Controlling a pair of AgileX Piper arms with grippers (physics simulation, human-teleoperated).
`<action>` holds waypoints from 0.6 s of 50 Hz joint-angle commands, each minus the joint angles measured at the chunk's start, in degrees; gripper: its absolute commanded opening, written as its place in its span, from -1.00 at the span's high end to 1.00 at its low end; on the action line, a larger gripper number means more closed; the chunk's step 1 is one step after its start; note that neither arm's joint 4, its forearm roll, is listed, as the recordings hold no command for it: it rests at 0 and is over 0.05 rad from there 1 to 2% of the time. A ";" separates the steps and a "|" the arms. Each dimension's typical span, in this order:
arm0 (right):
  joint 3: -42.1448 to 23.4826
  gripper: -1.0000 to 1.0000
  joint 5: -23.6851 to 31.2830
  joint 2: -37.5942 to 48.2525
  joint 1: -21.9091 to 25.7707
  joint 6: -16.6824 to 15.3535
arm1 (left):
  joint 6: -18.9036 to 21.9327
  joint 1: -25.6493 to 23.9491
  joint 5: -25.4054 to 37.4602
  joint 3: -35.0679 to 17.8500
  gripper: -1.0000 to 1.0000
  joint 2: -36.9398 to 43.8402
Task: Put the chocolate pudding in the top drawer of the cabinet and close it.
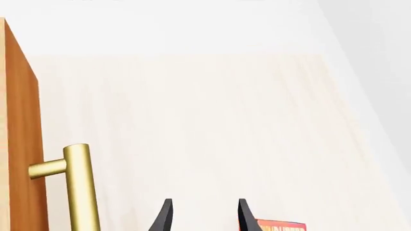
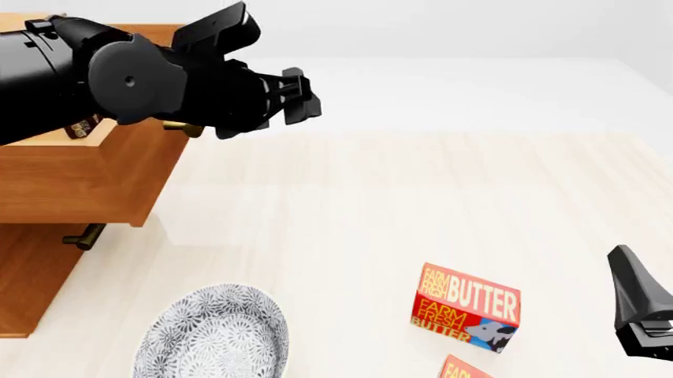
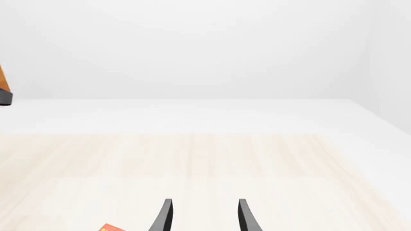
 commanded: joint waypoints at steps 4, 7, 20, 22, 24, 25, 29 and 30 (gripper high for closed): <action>0.00 -1.00 0.01 -0.01 -0.01 0.00 | -0.42 1.50 -1.57 1.78 -1.00 0.32; 0.00 -1.00 0.00 0.01 -0.01 0.01 | -0.35 1.93 -1.50 2.13 -1.00 0.00; 0.00 -1.00 0.00 -0.01 0.00 0.01 | -0.07 3.87 -2.18 3.66 -1.00 -1.23; 0.00 -1.00 0.00 0.00 0.00 -0.02 | 0.23 4.55 -2.16 3.83 -1.00 -1.49; 0.00 -1.00 0.00 -0.01 0.01 -0.01 | 0.94 5.45 -1.98 3.85 -1.00 -1.95; 0.00 -1.00 0.00 0.00 0.00 0.00 | 0.73 5.31 -2.02 3.90 -1.00 -1.93; 0.00 -1.00 0.00 0.00 0.00 0.01 | 0.99 6.00 -2.05 4.40 -1.00 -2.25; 0.00 -1.00 0.00 0.00 -0.01 0.00 | 1.00 6.20 -2.13 4.58 -1.00 -2.32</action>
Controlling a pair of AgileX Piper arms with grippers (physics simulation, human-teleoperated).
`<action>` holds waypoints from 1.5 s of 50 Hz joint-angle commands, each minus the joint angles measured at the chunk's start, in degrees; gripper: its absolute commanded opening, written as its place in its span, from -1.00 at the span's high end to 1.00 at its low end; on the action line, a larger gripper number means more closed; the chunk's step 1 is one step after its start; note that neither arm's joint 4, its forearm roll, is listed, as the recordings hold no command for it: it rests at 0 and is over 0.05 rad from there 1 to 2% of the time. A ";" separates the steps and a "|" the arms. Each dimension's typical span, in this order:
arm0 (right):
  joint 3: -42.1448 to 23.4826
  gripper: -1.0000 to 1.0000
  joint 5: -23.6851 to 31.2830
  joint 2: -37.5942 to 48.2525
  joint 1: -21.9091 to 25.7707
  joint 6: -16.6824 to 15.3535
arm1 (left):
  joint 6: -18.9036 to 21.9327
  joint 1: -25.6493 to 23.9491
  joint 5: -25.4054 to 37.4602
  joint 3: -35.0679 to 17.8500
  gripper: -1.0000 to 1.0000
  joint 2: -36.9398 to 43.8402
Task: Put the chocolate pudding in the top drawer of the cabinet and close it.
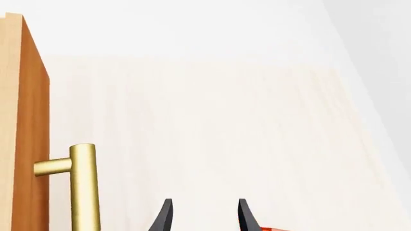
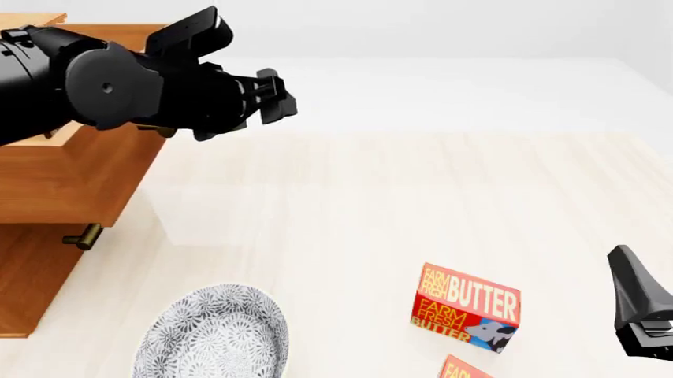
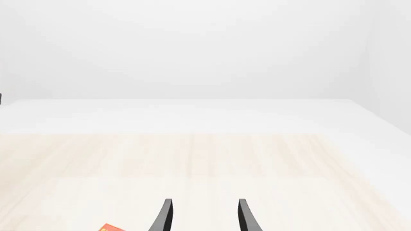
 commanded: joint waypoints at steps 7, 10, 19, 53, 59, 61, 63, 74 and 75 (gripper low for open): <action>0.00 -1.00 0.00 0.01 0.00 -0.01 | 0.63 2.53 -0.70 1.72 -1.00 -0.43; 0.00 -1.00 0.00 0.00 0.00 0.02 | 0.60 2.56 -1.03 1.76 -1.00 -0.06; 0.00 -1.00 0.00 -0.01 0.00 -0.01 | 2.12 3.96 -1.32 2.16 -1.00 -0.06; 0.00 -1.00 -0.01 0.02 0.00 0.00 | 3.02 7.25 -2.58 4.35 -1.00 -1.59; 0.00 -1.00 0.00 -0.01 0.01 0.00 | 3.77 8.49 -2.32 4.67 -1.00 -2.37; 0.00 -1.00 0.00 0.01 0.00 0.00 | 3.90 8.62 -2.21 4.48 -1.00 -2.29; 0.00 -1.00 0.00 0.01 -0.01 0.00 | 4.08 8.94 -2.28 4.67 -1.00 -2.38; 0.00 -1.00 0.00 0.00 0.00 0.00 | 4.19 9.53 -2.88 5.29 -1.00 -2.25; 0.00 -1.00 0.00 -0.01 0.00 0.02 | 4.36 9.86 -2.93 5.46 -1.00 -2.35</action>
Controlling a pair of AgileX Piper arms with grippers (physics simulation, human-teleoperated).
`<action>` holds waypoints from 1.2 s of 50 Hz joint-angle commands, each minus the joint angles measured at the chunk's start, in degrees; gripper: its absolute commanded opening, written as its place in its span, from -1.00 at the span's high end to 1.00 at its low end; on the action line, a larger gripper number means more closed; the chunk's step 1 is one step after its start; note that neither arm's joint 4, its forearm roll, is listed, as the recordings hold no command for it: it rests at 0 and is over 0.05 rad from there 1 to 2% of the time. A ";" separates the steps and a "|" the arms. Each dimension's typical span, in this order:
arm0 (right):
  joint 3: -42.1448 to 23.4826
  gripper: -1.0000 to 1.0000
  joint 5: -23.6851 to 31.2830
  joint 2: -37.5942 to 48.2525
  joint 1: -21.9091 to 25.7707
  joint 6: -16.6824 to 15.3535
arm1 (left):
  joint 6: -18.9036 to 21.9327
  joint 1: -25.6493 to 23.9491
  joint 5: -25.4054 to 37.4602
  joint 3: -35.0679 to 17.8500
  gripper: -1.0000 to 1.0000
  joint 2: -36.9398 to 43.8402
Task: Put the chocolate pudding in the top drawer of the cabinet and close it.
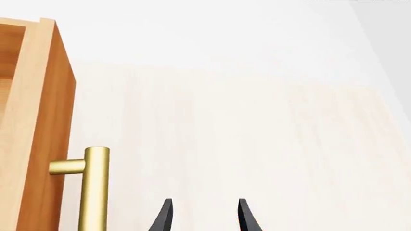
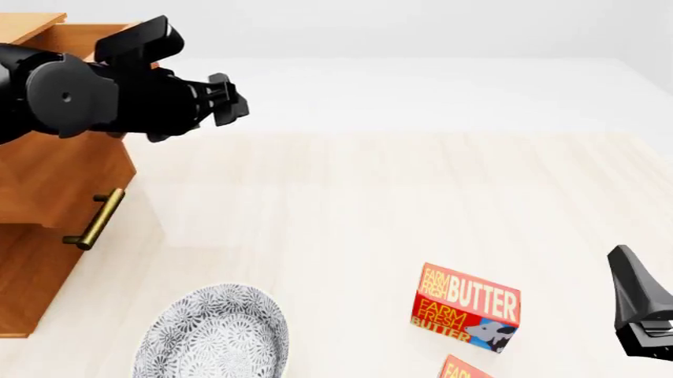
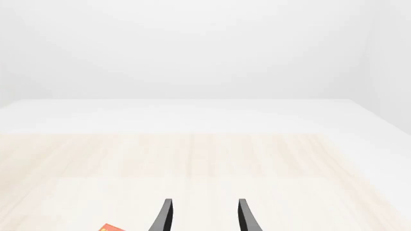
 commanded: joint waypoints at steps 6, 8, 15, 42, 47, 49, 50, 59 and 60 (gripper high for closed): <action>0.00 -1.00 0.00 0.00 0.00 -0.02 | 0.80 2.21 -0.30 1.13 -1.00 -0.53; 0.00 -1.00 0.00 0.01 0.00 0.00 | 1.00 2.70 -0.31 1.47 -1.00 -0.78; 0.00 -1.00 0.00 0.00 0.00 -0.01 | 1.13 3.35 -0.43 1.78 -1.00 -1.17; 0.00 -1.00 0.00 0.00 0.00 0.00 | 1.96 5.72 -1.54 2.27 -1.00 -1.16; 0.00 -1.00 0.00 0.00 0.00 0.00 | 1.87 5.67 -1.92 2.81 -1.00 -1.03; 0.00 -1.00 0.00 -0.01 0.00 -0.01 | 2.07 6.13 -1.85 2.86 -1.00 -1.26; 0.00 -1.00 -0.01 0.02 0.00 0.00 | 2.11 6.38 -1.80 2.98 -1.00 -1.51; 0.00 -1.00 0.00 -0.01 0.00 -0.01 | 2.45 7.68 -2.17 3.97 -1.00 -2.05; 0.00 -1.00 0.00 0.00 0.00 0.00 | 2.61 7.94 -2.19 4.04 -1.00 -2.12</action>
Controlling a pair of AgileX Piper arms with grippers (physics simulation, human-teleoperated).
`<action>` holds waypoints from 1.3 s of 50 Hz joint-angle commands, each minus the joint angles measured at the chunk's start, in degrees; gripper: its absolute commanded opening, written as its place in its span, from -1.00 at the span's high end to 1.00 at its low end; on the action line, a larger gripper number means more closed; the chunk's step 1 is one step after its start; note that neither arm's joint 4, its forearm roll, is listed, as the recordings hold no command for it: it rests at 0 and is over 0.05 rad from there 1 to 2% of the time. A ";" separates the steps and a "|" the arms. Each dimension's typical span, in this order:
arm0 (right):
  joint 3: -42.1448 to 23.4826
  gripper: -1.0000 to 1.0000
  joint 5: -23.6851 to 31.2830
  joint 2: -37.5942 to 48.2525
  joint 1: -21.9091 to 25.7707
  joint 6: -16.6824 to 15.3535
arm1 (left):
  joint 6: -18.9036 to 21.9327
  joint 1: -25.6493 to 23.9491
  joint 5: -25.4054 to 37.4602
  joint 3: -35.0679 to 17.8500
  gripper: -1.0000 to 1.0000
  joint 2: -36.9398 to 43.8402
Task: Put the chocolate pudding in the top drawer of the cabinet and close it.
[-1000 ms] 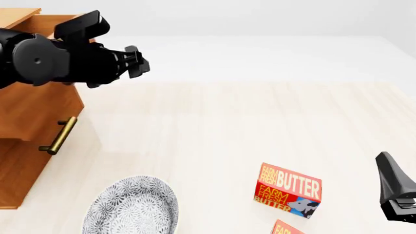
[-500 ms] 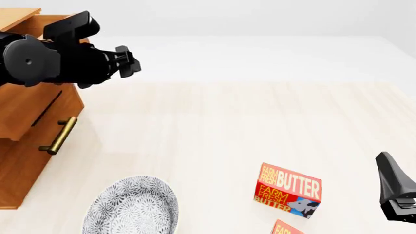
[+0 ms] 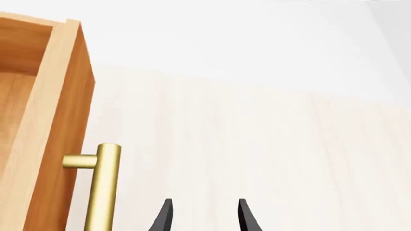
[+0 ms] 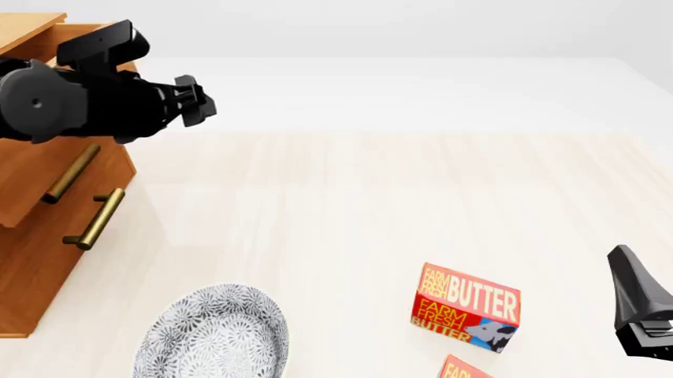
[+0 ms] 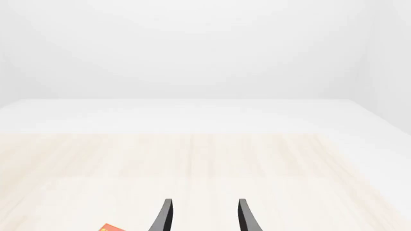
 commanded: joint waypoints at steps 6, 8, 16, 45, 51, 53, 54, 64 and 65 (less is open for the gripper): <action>0.00 -1.00 0.01 -0.01 0.00 0.01 | 0.36 2.56 -0.47 2.14 -1.00 -1.01; 0.00 -1.00 0.01 -0.02 0.00 0.00 | 0.84 3.35 -0.36 2.27 -1.00 -1.20; 0.00 -1.00 0.00 0.01 0.00 0.00 | 1.89 5.21 -0.17 2.48 -1.00 -1.89; 0.00 -1.00 0.01 -0.02 0.00 -0.01 | 2.72 10.34 -3.03 5.89 -1.00 -2.96; 0.00 -1.00 0.00 0.00 0.01 0.02 | 3.34 10.82 -3.84 6.28 -1.00 -3.37; 0.00 -1.00 0.00 -0.01 0.00 0.00 | 3.97 11.40 -4.35 6.32 -1.00 -4.01; 0.00 -1.00 0.01 -0.02 0.00 0.00 | 3.64 11.38 -4.76 6.40 -1.00 -4.18; 0.00 -1.00 0.01 -0.01 0.00 0.02 | 4.59 13.12 -5.64 7.14 -1.00 -4.61; 0.00 -1.00 0.00 0.00 0.00 0.00 | 5.01 13.31 -5.51 6.98 -1.00 -4.59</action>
